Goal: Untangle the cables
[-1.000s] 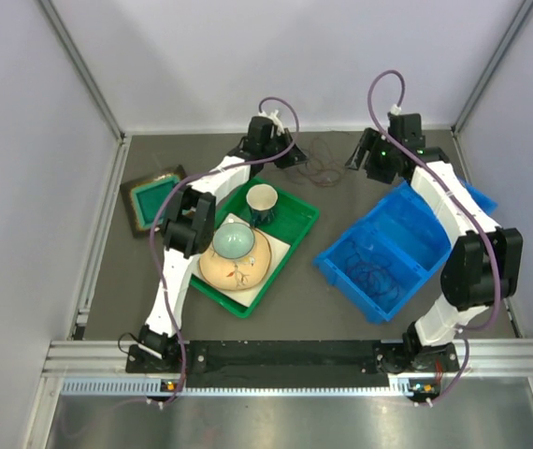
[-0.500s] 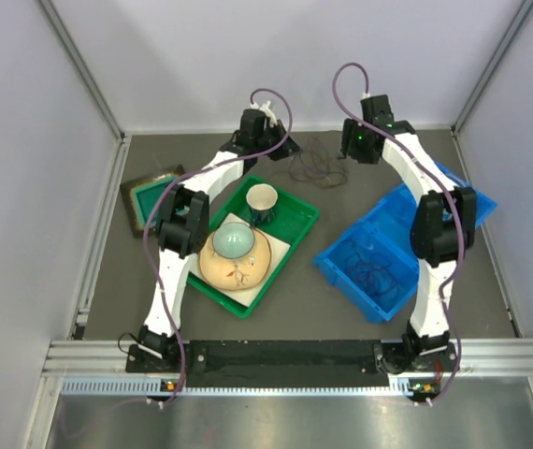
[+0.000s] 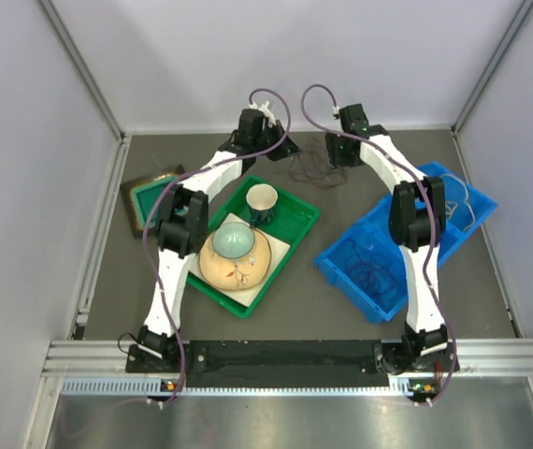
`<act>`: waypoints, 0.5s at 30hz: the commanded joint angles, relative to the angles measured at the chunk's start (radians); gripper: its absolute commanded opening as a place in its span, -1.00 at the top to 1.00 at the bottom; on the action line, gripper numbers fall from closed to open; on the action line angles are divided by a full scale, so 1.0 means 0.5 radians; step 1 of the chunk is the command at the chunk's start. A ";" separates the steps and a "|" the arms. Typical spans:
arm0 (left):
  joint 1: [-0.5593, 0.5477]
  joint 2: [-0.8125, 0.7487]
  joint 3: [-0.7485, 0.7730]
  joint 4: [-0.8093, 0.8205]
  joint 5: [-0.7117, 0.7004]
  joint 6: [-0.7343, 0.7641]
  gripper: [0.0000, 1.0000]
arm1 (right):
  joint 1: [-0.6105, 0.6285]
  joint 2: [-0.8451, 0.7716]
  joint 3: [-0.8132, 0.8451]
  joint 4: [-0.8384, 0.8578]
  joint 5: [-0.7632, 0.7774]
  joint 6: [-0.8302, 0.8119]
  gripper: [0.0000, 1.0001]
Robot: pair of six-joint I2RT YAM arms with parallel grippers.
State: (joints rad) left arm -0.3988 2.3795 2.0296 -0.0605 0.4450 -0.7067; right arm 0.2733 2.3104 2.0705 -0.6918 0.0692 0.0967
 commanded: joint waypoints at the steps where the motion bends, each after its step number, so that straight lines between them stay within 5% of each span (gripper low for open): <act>1: 0.028 -0.129 0.000 0.050 0.073 -0.013 1.00 | 0.015 0.039 0.047 0.297 0.024 -0.043 -0.06; 3: 0.034 -0.139 -0.010 0.044 0.079 -0.007 1.00 | 0.015 0.027 0.007 0.383 0.027 -0.013 0.25; 4: 0.037 -0.148 -0.019 0.044 0.083 0.002 1.00 | 0.012 0.012 -0.017 0.414 0.027 0.015 0.74; 5: 0.037 -0.154 -0.025 0.041 0.083 0.008 1.00 | 0.015 -0.046 -0.054 0.451 0.030 0.036 1.00; 10: 0.055 -0.169 -0.056 0.038 0.122 0.011 1.00 | 0.018 -0.294 -0.306 0.668 0.153 0.107 1.00; 13: 0.089 -0.185 -0.074 0.041 0.150 0.002 0.26 | 0.015 -0.469 -0.367 0.684 0.269 0.153 1.00; 14: 0.110 -0.197 -0.080 0.038 0.156 -0.007 -0.15 | 0.015 -0.512 -0.376 0.684 0.288 0.159 1.00; 15: 0.123 -0.203 -0.095 0.038 0.159 -0.010 -0.31 | 0.015 -0.601 -0.380 0.687 0.306 0.169 1.00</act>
State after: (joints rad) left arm -0.3683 2.3775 1.9965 -0.0631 0.4911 -0.7063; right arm 0.2729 2.2250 1.8725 -0.4503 0.1417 0.1413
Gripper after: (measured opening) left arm 0.495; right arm 0.009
